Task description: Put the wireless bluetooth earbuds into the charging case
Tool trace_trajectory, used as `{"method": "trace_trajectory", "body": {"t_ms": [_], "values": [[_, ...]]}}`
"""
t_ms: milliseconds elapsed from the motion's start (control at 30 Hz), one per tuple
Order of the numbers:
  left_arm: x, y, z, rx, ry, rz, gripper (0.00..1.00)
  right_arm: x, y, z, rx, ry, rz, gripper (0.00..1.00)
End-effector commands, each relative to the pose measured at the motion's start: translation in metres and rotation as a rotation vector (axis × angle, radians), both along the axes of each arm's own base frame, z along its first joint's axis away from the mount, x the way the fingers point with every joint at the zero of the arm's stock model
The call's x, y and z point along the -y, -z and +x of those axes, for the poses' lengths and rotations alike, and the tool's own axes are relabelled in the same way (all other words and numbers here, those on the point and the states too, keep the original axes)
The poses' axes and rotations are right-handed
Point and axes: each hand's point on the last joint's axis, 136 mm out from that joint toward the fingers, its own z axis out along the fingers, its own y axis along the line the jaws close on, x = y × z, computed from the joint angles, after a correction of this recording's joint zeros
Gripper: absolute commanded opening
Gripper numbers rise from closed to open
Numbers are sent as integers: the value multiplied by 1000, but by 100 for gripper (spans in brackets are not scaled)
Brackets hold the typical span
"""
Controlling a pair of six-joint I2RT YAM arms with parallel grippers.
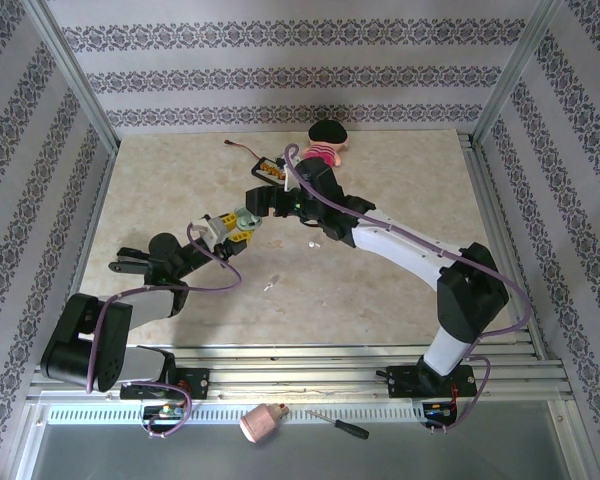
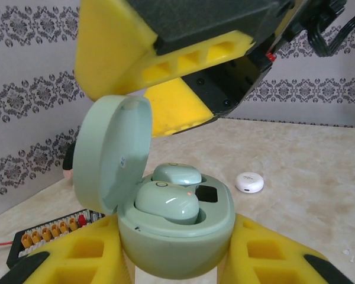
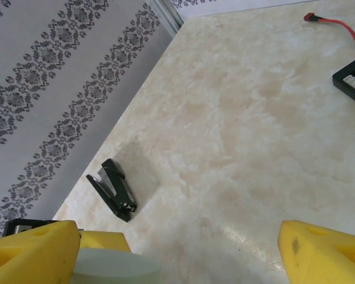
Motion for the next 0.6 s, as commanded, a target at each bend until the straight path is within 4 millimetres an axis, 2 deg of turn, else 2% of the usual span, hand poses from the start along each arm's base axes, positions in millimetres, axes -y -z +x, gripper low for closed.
{"method": "trace_trajectory", "body": {"t_ms": [0, 100, 233, 567], "values": [[1, -23, 1, 53, -7, -53, 24, 3, 11, -18, -52, -41, -1, 86], [1, -24, 4, 50, -13, -69, 24, 6, 3, -24, -40, -43, 52, 86], [4, -29, 5, 50, 12, -99, 24, 8, -11, -31, -82, -60, 210, 86], [15, -38, 4, 55, 64, -135, 24, -10, -7, -64, -373, -231, 444, 81]]}}
